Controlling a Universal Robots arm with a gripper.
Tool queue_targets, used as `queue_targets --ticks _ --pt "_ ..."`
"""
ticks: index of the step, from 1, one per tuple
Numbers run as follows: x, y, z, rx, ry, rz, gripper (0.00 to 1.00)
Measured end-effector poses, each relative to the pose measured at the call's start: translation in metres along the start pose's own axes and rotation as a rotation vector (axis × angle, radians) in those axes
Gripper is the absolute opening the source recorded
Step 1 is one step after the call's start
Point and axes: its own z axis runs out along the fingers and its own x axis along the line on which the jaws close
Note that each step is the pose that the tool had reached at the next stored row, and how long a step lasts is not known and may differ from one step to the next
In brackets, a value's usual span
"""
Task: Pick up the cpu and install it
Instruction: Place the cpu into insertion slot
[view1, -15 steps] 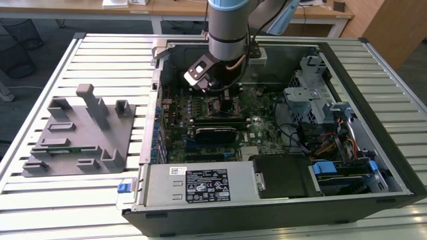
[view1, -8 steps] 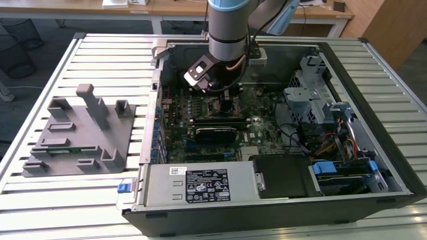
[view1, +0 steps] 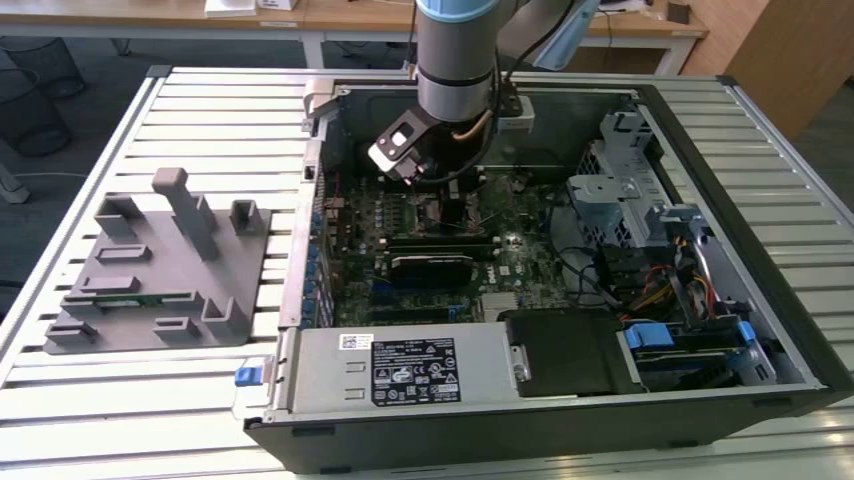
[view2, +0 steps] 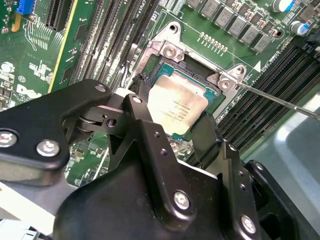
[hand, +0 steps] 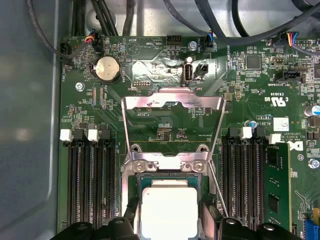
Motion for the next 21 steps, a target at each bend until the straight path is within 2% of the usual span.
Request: queue_targets --ticks 7,8,9,11,12,14,15,16,17,18,19,20,21 --pt "0.0 0.0002 -0.0054 -0.0001 0.0001 0.0 0.59" --pt "0.0 0.0003 -0.0064 -0.0001 0.0001 0.0 0.53" --pt "0.0 0.0003 -0.0071 -0.0001 0.0002 0.0 0.53" --pt "0.0 0.0004 -0.0085 -0.0002 0.0003 0.0 0.4" --pt "0.0 0.0004 -0.0092 -0.0001 0.0002 0.0 0.4" --pt "0.0 0.0004 -0.0106 -0.0001 0.0002 0.0 0.29" --pt "0.0 0.0005 -0.0112 -0.0001 0.0002 0.0 0.29" --pt "-0.0001 0.0005 -0.0119 -0.0001 0.0001 0.0 0.23" --pt "-0.0001 0.0005 -0.0125 -0.0001 0.0002 0.0 0.23" --pt "-0.0001 0.0005 -0.0131 -0.0001 0.0002 0.0 0.17" --pt "-0.0001 0.0006 -0.0137 -0.0001 0.0002 0.0 0.17" --pt "0.0 0.0006 -0.0143 -0.0001 0.0002 0.0 0.11" --pt "-0.0001 0.0006 -0.0148 -0.0001 0.0002 0.0 0.11"
